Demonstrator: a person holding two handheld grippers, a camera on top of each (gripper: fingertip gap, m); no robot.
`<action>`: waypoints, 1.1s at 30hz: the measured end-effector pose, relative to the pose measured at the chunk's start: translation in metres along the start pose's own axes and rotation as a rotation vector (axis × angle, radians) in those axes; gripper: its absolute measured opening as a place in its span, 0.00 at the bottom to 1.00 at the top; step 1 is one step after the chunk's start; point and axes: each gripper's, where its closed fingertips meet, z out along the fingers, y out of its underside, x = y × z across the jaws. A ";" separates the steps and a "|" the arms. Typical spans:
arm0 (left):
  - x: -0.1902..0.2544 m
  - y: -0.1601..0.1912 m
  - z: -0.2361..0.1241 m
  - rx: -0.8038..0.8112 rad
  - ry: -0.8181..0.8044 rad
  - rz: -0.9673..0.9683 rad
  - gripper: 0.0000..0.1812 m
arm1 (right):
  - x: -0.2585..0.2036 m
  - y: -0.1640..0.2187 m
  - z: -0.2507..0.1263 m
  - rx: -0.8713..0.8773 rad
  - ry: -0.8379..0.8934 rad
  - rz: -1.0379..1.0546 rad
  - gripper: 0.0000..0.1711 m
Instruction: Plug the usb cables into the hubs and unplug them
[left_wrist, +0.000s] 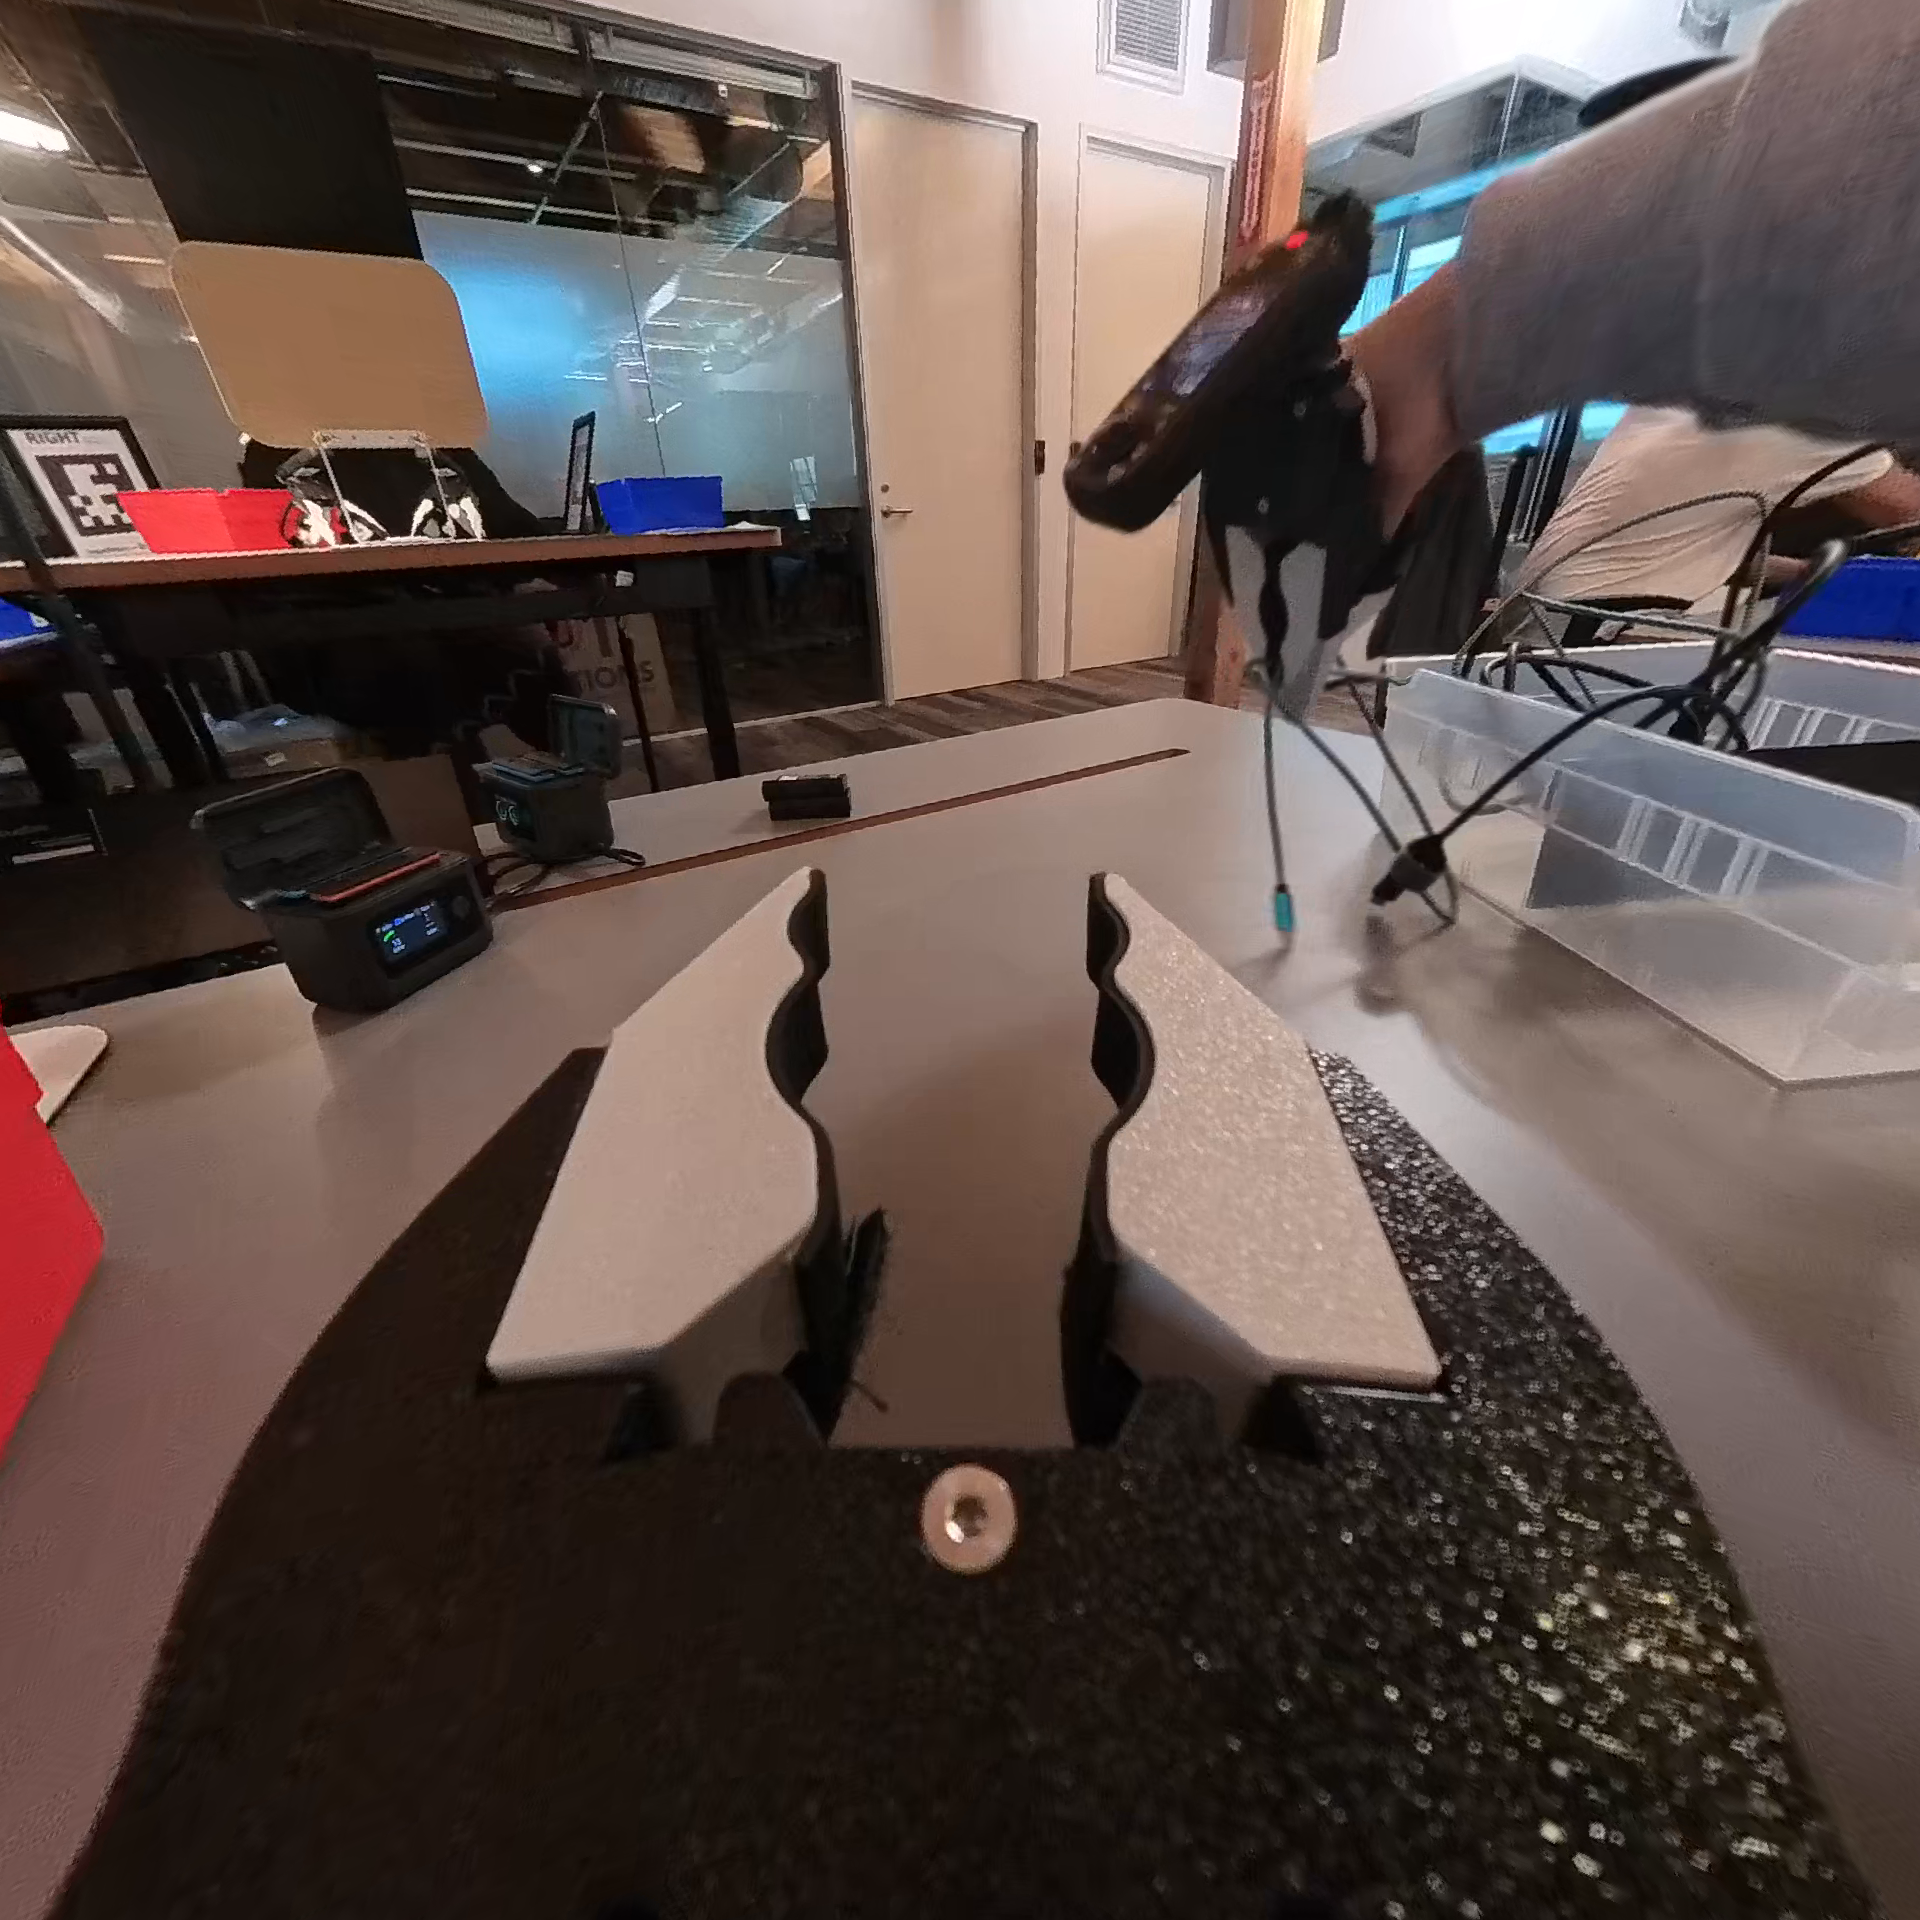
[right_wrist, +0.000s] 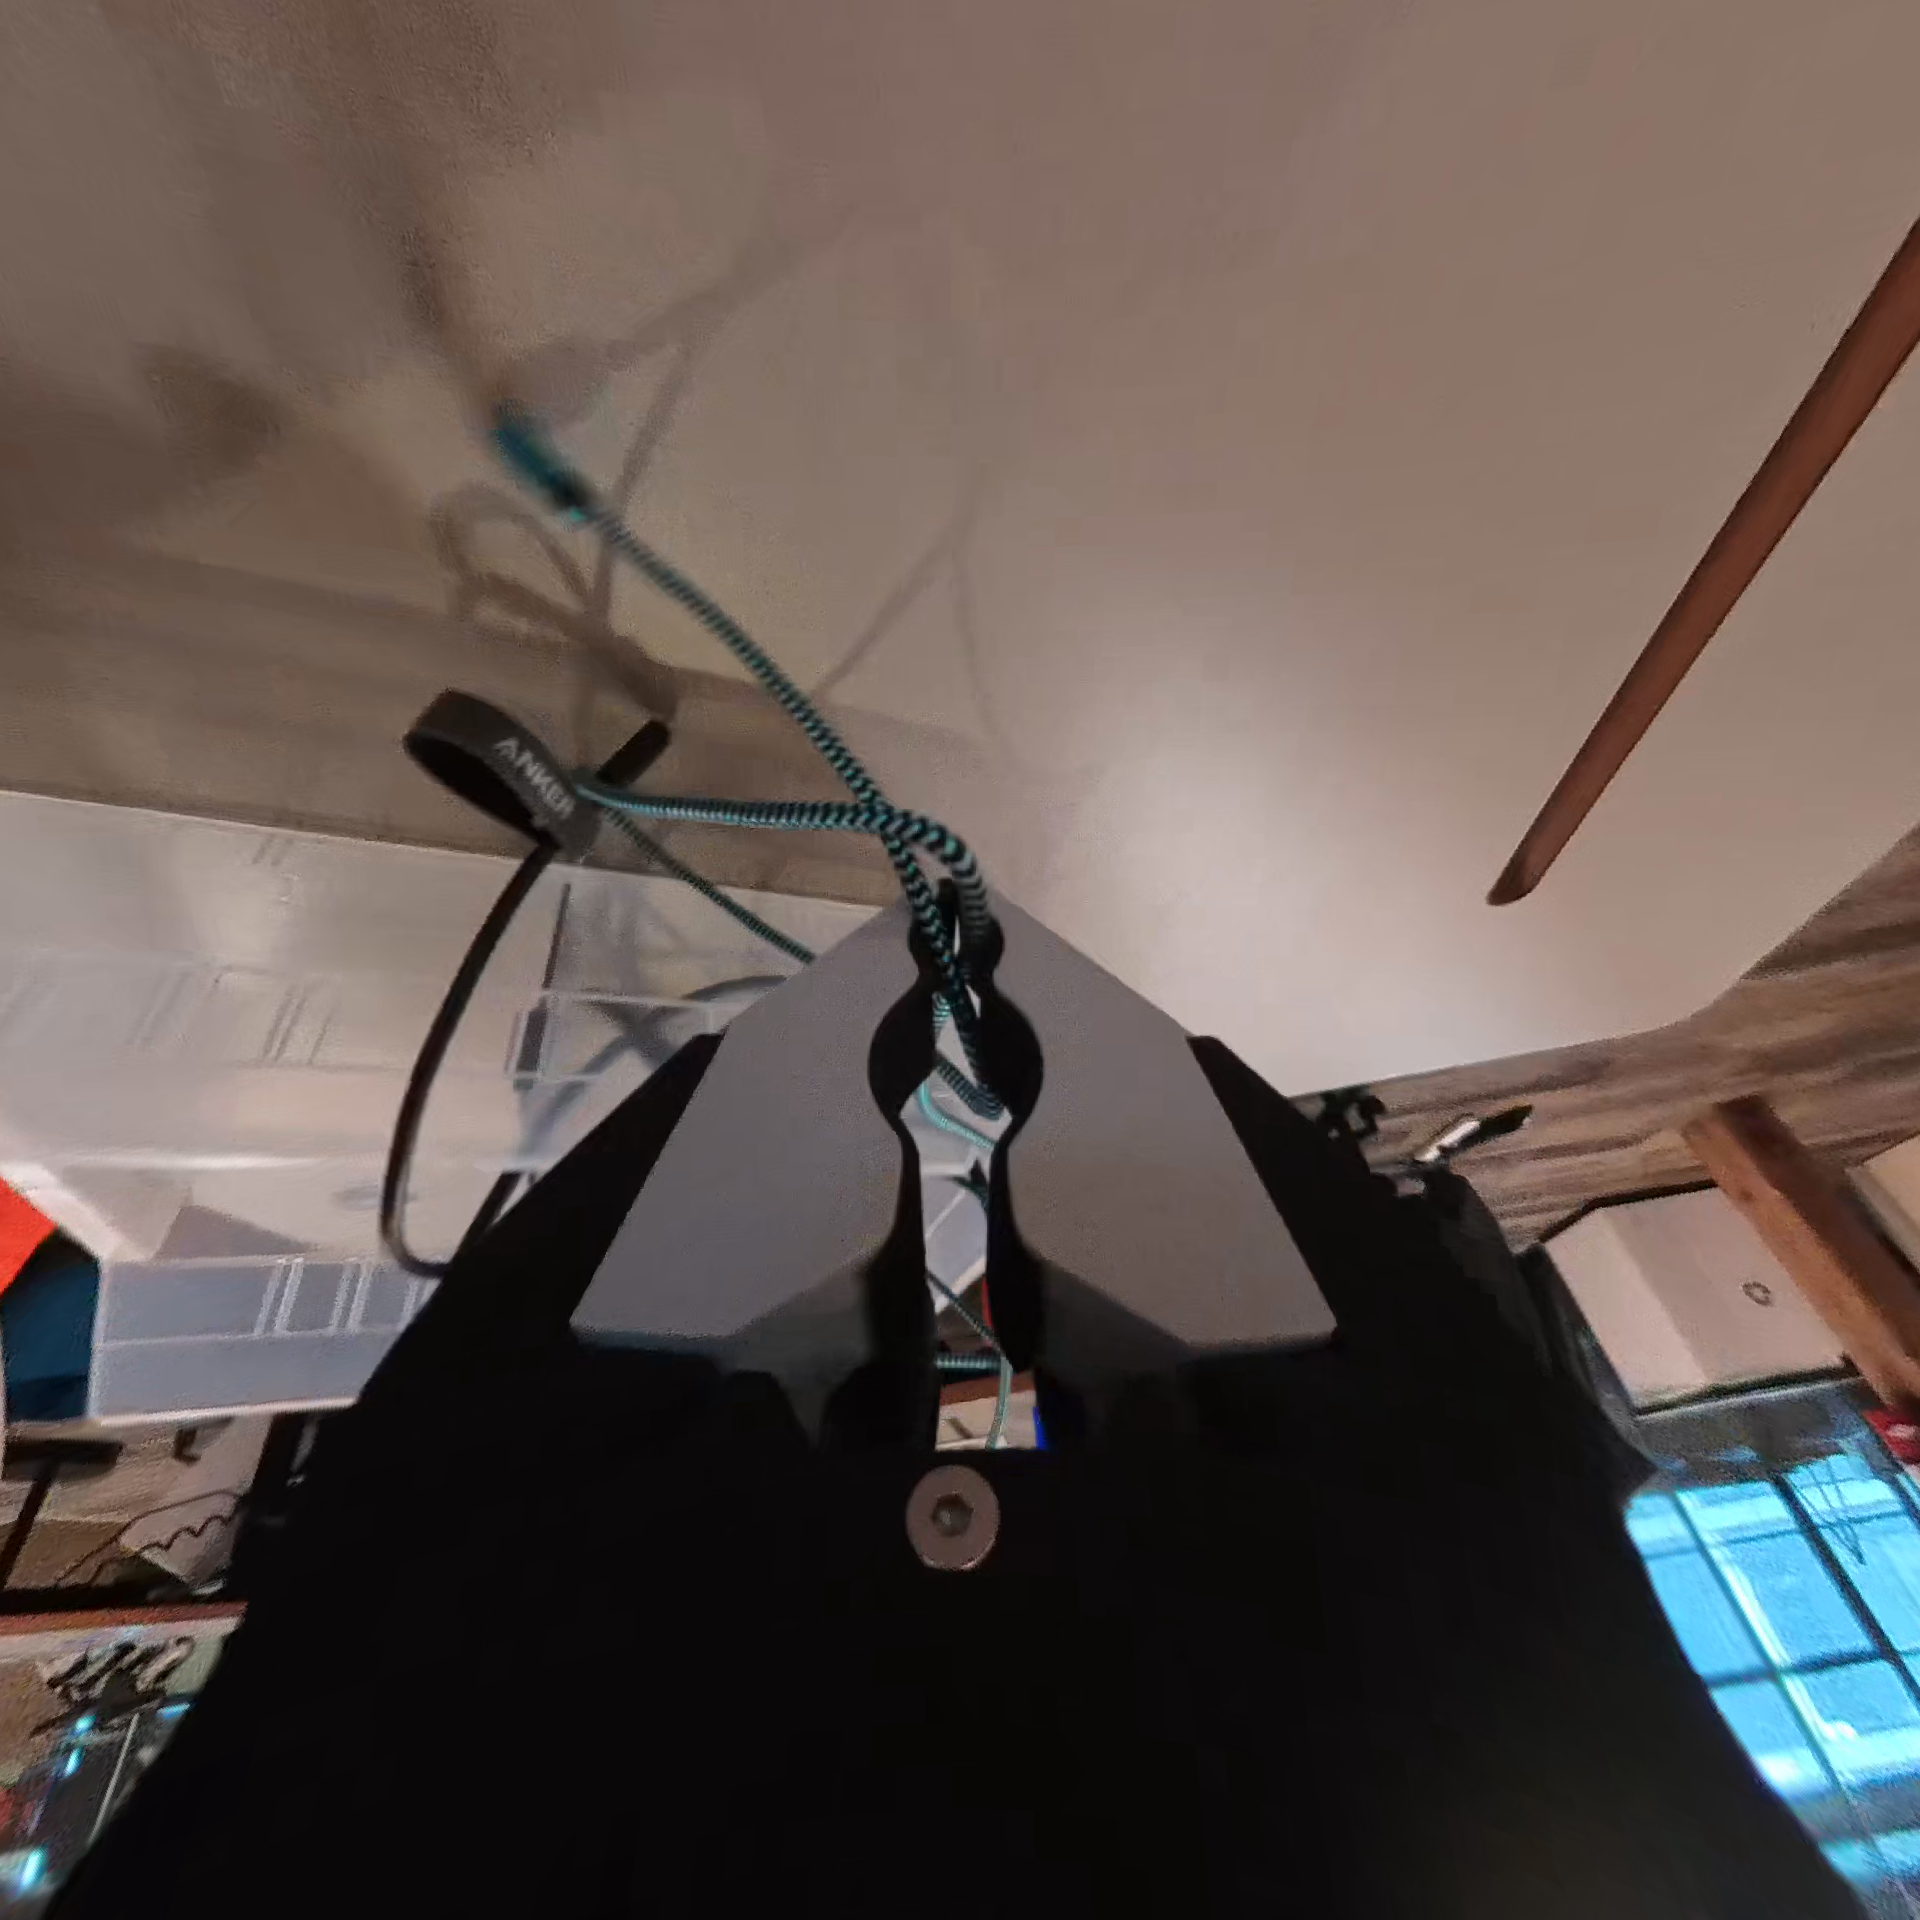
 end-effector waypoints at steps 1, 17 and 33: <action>0.001 -0.001 0.000 0.002 -0.002 0.009 0.26 | 0.000 0.003 -0.008 0.014 0.014 0.003 0.00; 0.004 -0.006 -0.001 0.029 -0.030 0.064 0.22 | -0.023 0.228 -0.120 0.149 0.642 0.370 0.00; 0.004 0.002 0.001 0.003 -0.030 0.095 0.17 | -0.081 0.139 0.082 0.135 -0.023 0.324 0.00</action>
